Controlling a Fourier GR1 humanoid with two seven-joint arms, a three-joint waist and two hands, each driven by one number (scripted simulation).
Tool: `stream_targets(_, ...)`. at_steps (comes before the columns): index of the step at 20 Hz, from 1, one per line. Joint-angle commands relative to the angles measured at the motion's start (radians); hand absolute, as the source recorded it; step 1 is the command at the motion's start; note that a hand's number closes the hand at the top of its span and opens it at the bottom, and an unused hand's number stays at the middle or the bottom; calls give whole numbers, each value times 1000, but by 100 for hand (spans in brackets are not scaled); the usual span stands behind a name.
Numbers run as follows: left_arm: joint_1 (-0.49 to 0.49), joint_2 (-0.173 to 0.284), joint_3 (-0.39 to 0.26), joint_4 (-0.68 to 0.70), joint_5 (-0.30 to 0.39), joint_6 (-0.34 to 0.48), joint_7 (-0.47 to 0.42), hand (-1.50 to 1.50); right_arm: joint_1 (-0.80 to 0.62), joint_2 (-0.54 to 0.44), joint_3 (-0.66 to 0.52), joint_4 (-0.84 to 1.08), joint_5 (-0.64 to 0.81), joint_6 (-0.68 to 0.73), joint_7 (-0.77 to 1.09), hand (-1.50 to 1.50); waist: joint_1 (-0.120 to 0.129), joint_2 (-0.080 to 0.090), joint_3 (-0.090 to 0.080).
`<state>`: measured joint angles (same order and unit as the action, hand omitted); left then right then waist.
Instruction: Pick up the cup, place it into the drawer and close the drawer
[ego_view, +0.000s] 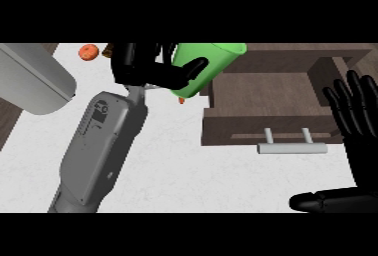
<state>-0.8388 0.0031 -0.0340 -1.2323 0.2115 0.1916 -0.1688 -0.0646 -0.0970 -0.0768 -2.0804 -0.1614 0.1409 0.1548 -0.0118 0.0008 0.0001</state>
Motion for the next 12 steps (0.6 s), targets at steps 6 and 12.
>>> stream_targets(6, -190, -3, -88, 211, 22, 116, 13, 150, -54, 23, 12, 100, 41, -16, -51, -150, 0, 1, 0)
stream_targets(12, -345, -3, -48, 439, 55, 137, -41, 150, -35, -21, -26, 35, -13, 17, 2, -150, -10, 3, 0)
